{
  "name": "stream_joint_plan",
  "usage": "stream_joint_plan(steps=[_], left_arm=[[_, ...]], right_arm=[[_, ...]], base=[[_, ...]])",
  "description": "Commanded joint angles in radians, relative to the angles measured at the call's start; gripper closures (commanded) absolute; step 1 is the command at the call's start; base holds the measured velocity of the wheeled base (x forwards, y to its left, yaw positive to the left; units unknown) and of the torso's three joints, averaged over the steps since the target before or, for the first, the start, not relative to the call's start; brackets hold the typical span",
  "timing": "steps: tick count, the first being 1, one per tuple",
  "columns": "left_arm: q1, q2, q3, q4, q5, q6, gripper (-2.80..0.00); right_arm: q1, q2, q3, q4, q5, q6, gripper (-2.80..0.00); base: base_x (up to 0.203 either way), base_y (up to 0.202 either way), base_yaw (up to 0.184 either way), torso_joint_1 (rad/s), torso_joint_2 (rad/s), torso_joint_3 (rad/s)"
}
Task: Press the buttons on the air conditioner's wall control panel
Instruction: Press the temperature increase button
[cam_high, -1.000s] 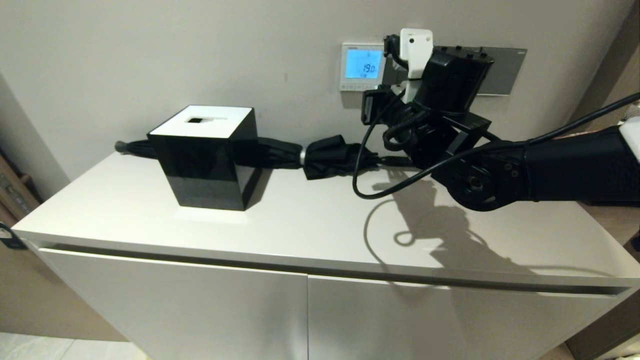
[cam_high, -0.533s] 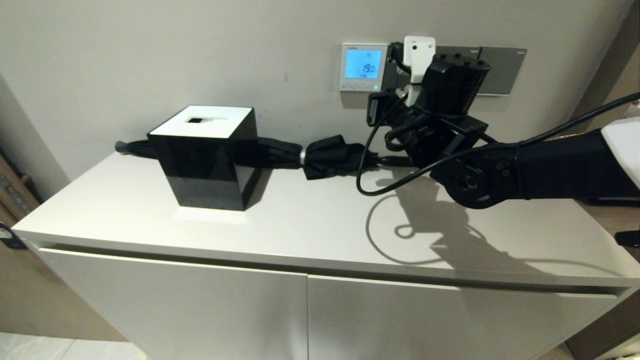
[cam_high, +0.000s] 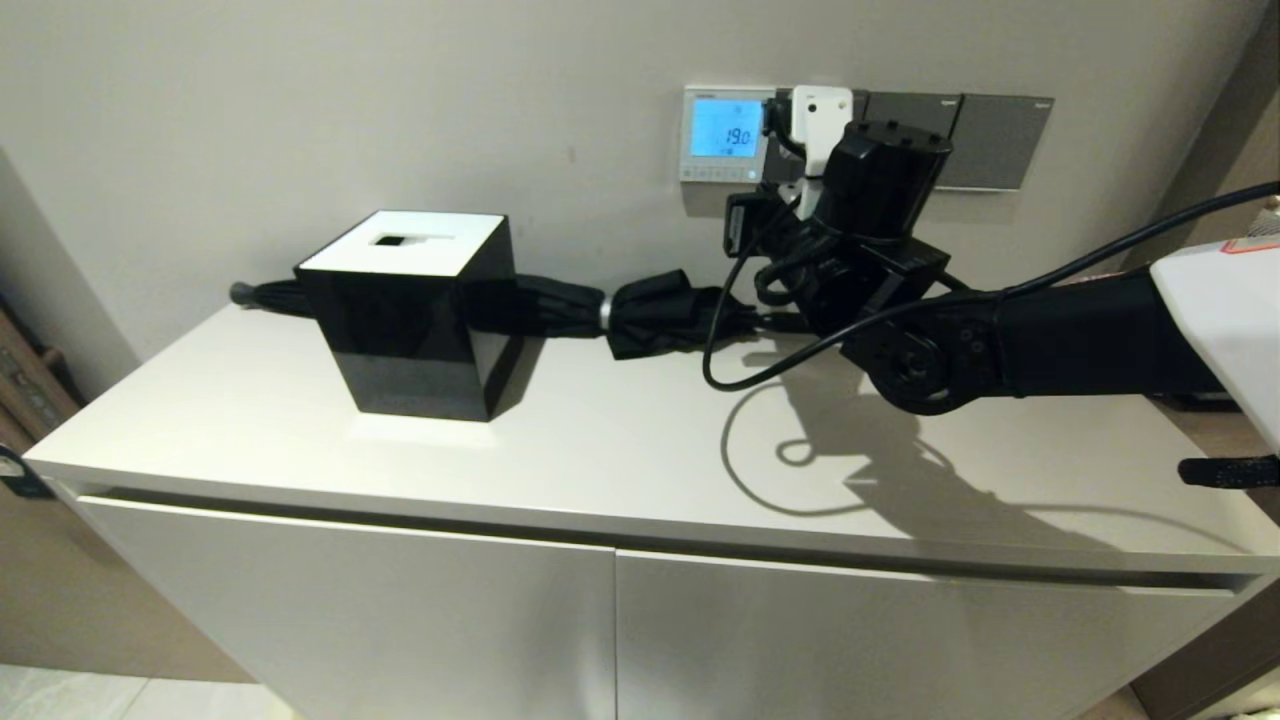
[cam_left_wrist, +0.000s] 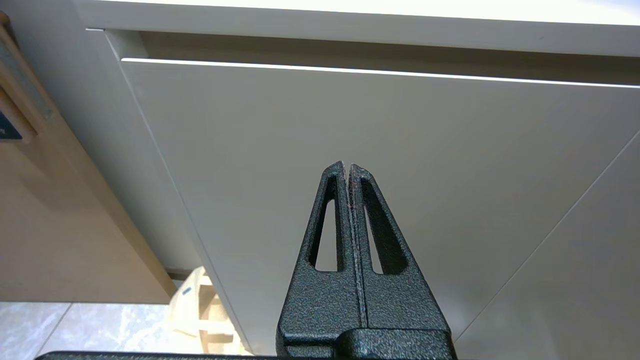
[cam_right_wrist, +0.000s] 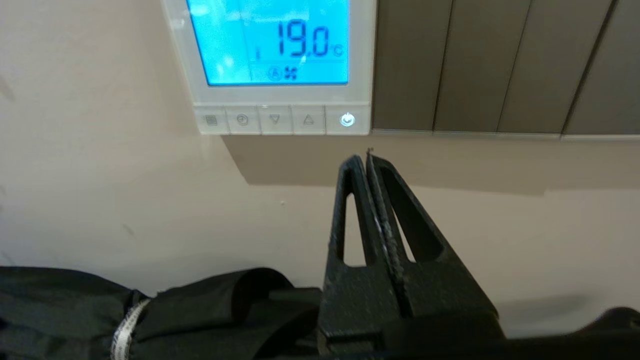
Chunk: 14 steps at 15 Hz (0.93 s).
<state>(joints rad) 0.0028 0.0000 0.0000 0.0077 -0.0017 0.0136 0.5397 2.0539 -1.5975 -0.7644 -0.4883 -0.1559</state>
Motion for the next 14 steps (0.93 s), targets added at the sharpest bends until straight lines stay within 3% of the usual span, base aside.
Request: stream_joint_plan(steps=[1,14], left_arm=[[0.0,0.0,0.0,0.0,0.0,0.0,0.0],[0.0,0.0,0.0,0.0,0.0,0.0,0.0]], right_arm=[[0.0,0.021,-0.017,-0.013,-0.003,-0.002,0.0],[0.002,0.074,-0.112,-0.025,0.005,-0.004,0.0]], base=[[0.0,0.0,0.0,0.0,0.0,0.0],[0.0,0.0,0.0,0.0,0.0,0.0]])
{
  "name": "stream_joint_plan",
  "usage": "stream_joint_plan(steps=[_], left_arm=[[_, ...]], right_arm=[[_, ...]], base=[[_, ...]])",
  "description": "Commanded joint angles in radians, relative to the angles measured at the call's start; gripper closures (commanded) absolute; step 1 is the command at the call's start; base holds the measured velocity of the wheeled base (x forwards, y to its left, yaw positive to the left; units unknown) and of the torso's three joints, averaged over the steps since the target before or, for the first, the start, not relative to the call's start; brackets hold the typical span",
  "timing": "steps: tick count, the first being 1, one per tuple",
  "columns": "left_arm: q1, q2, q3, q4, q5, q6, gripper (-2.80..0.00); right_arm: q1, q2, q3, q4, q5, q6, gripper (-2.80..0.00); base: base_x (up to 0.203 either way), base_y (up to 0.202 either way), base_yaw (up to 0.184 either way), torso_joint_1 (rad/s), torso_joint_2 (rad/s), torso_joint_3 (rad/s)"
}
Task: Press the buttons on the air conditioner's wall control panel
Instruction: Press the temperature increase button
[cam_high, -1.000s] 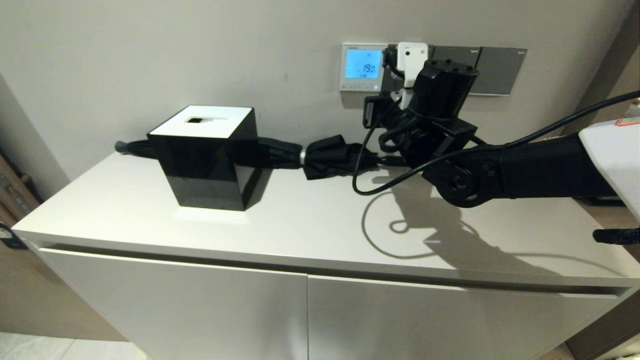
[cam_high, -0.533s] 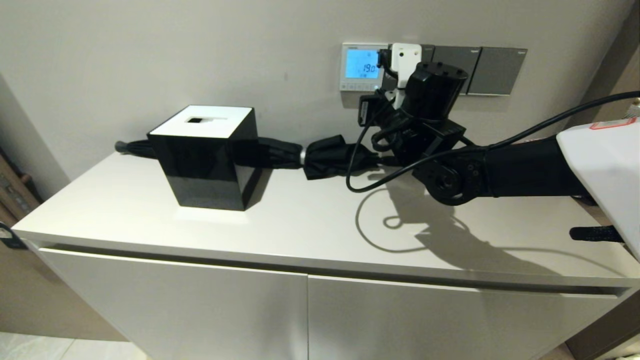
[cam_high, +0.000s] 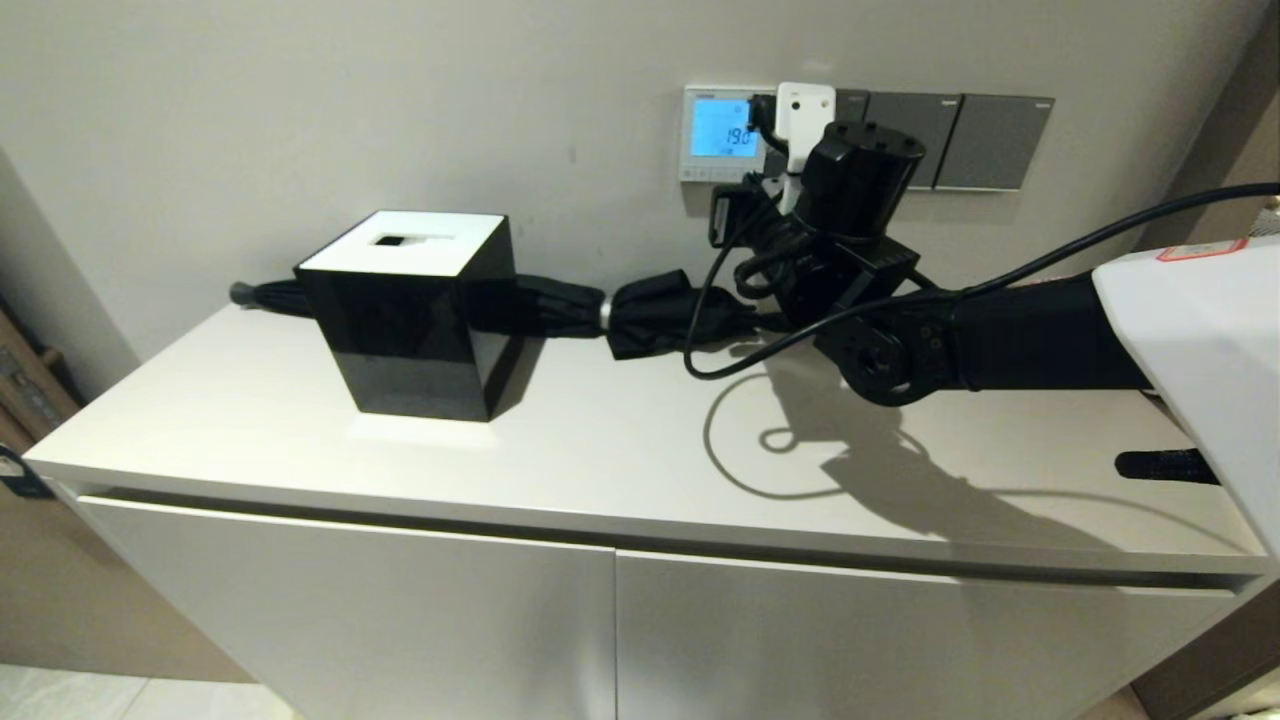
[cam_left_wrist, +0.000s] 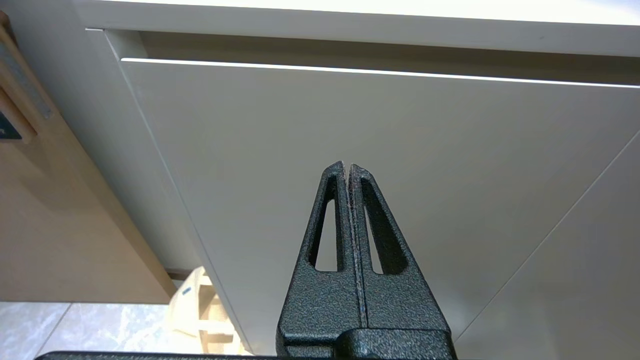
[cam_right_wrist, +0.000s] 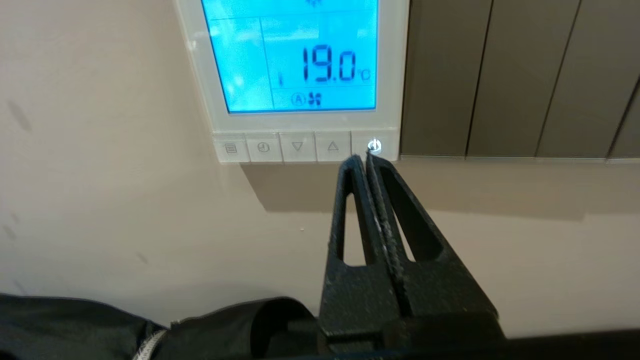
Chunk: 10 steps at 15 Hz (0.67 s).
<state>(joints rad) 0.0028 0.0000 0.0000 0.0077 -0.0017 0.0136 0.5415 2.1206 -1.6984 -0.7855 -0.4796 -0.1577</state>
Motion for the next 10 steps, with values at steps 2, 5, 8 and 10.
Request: stream_joint_plan(steps=[2,5,8,10], left_arm=[[0.0,0.0,0.0,0.0,0.0,0.0,0.0],[0.0,0.0,0.0,0.0,0.0,0.0,0.0],[0.0,0.0,0.0,0.0,0.0,0.0,0.0],[0.0,0.0,0.0,0.0,0.0,0.0,0.0]], right_arm=[[0.0,0.018,-0.025,-0.003,-0.002,-0.003,0.0],[0.0,0.045,-0.05,-0.003,-0.002,-0.003,0.0],[-0.001,0.06,-0.062,-0.003,0.0,-0.005,0.0],[-0.002,0.067,-0.073,-0.004,0.012,-0.003,0.0]], base=[[0.0,0.0,0.0,0.0,0.0,0.0],[0.0,0.0,0.0,0.0,0.0,0.0],[0.0,0.0,0.0,0.0,0.0,0.0],[0.0,0.0,0.0,0.0,0.0,0.0]])
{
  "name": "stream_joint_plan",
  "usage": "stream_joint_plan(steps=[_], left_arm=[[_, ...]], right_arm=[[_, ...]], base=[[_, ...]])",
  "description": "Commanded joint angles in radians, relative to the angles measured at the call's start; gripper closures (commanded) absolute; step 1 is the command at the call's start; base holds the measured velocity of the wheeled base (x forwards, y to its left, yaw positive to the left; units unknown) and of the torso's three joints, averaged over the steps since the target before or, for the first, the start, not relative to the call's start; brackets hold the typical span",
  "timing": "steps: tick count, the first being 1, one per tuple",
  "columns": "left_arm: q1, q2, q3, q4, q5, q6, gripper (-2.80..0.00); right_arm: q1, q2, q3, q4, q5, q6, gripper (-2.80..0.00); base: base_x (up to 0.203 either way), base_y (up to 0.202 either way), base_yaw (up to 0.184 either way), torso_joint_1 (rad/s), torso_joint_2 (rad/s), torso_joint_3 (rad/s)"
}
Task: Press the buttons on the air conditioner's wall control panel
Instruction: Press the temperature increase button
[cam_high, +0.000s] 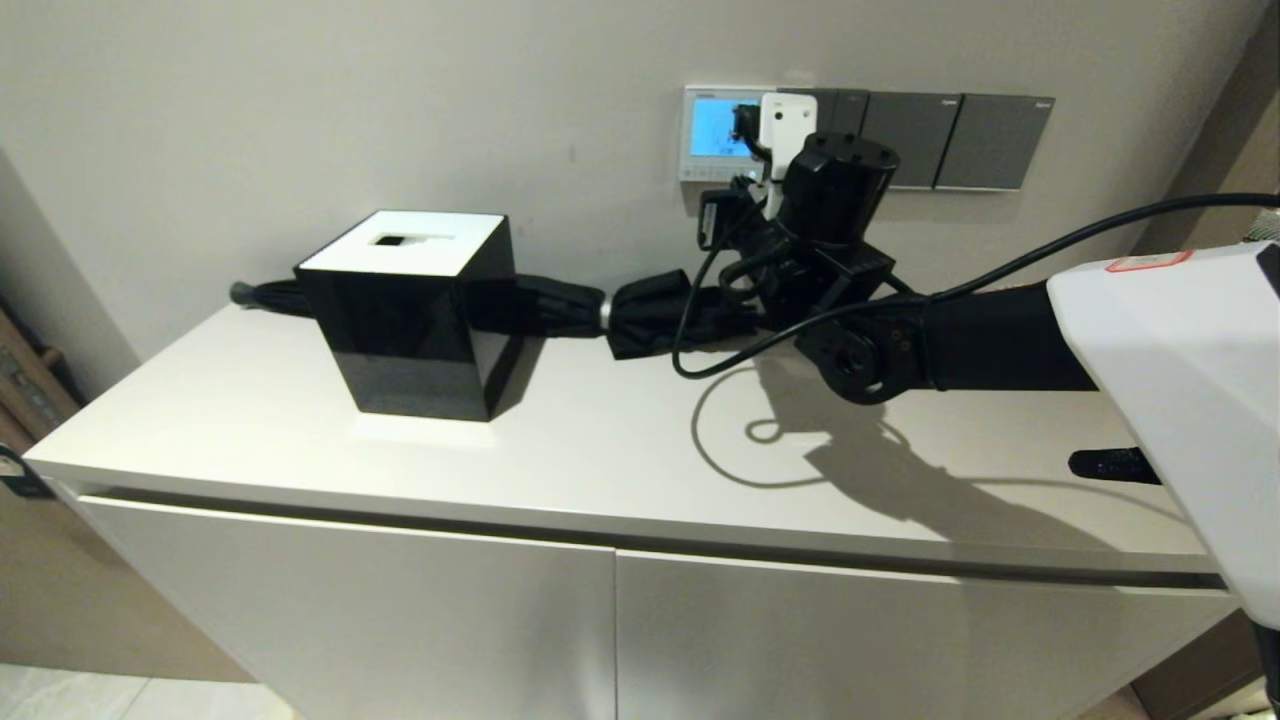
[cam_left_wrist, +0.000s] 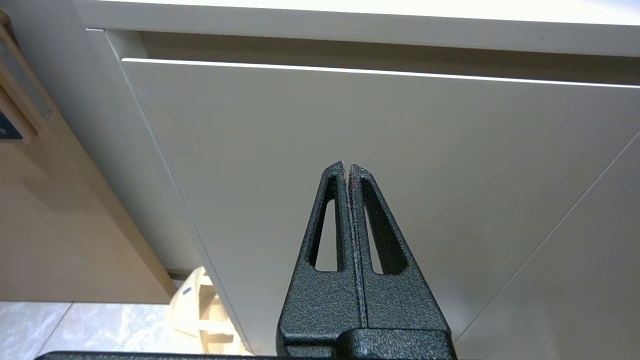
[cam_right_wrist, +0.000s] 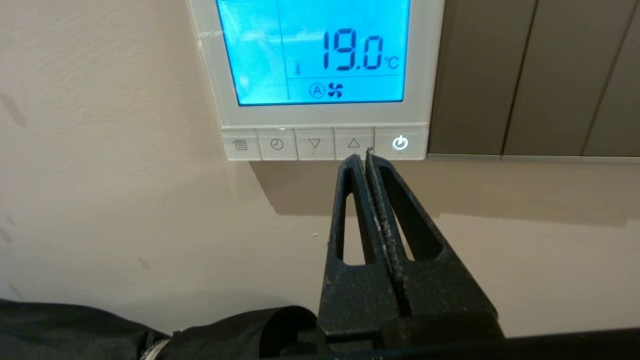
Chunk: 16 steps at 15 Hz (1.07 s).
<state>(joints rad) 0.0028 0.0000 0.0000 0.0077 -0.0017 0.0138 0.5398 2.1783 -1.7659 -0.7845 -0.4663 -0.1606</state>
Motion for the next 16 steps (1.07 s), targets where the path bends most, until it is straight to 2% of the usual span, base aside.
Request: stream_joint_plan(steps=[1,16], left_arm=[[0.0,0.0,0.0,0.0,0.0,0.0,0.0],[0.0,0.0,0.0,0.0,0.0,0.0,0.0]], right_arm=[[0.0,0.011,-0.01,-0.004,-0.002,0.0,0.0],[0.001,0.062,-0.084,-0.009,-0.002,-0.007,0.0]], base=[[0.0,0.0,0.0,0.0,0.0,0.0],[0.0,0.0,0.0,0.0,0.0,0.0]])
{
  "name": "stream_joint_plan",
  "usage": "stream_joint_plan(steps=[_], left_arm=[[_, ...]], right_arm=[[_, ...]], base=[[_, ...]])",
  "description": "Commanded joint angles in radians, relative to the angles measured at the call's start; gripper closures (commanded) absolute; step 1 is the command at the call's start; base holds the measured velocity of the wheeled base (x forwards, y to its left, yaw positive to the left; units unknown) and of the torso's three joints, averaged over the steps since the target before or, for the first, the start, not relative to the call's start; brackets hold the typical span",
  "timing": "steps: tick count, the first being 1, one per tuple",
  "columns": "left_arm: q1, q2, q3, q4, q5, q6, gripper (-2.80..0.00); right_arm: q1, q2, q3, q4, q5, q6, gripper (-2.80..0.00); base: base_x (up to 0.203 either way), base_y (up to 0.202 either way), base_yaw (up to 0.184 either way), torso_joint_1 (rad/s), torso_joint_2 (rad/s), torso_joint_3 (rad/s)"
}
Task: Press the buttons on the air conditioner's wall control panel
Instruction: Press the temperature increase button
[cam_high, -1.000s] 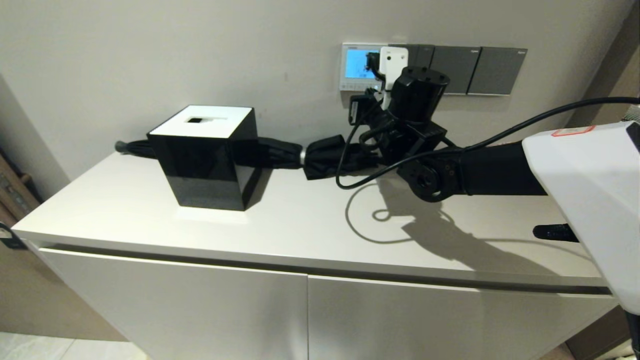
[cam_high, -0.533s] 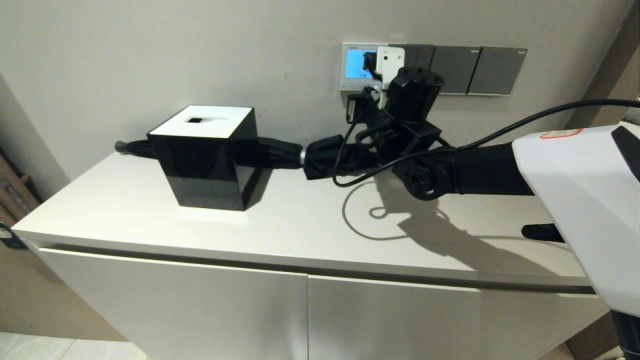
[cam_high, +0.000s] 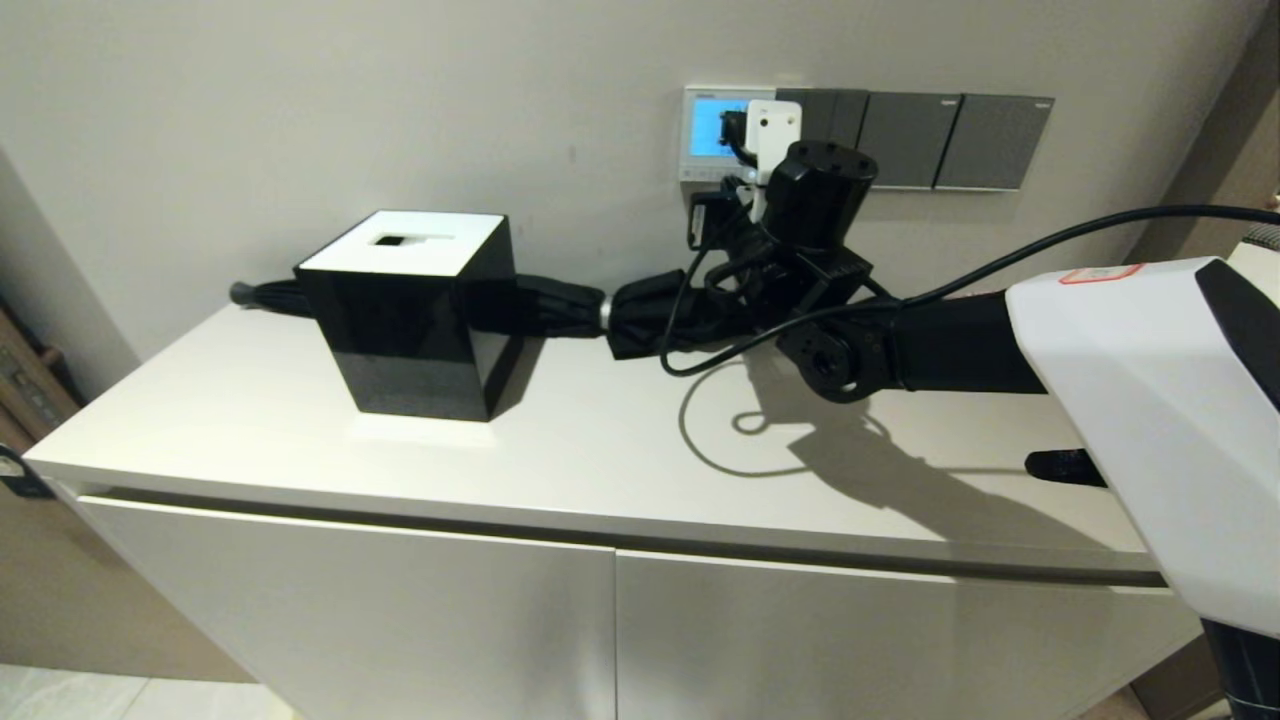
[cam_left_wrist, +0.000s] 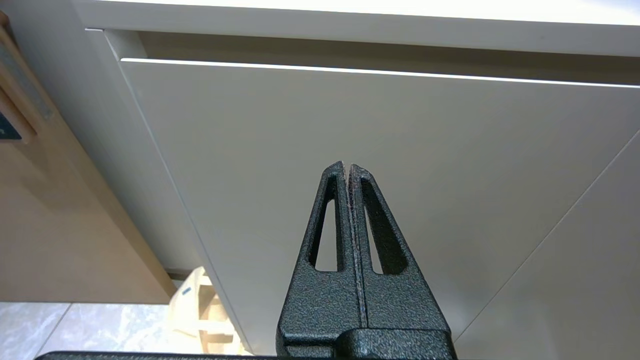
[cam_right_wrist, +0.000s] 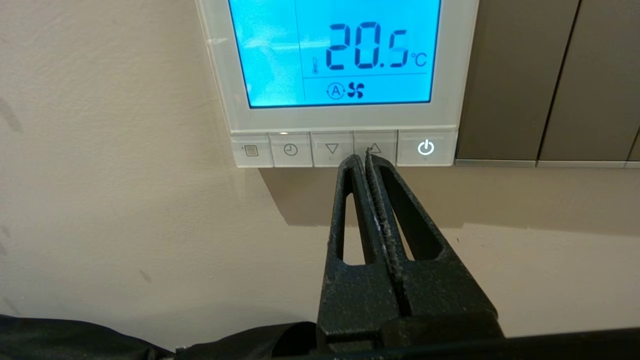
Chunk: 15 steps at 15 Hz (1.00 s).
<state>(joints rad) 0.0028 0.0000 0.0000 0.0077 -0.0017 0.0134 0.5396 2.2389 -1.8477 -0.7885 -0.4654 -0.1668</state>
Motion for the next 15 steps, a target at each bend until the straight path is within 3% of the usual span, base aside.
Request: stream_joint_plan(steps=[1,15], left_arm=[[0.0,0.0,0.0,0.0,0.0,0.0,0.0],[0.0,0.0,0.0,0.0,0.0,0.0,0.0]], right_arm=[[0.002,0.001,-0.002,-0.005,-0.004,-0.002,0.0],[0.016,-0.051,0.11,-0.086,-0.006,-0.028,0.0]], base=[[0.0,0.0,0.0,0.0,0.0,0.0],[0.0,0.0,0.0,0.0,0.0,0.0]])
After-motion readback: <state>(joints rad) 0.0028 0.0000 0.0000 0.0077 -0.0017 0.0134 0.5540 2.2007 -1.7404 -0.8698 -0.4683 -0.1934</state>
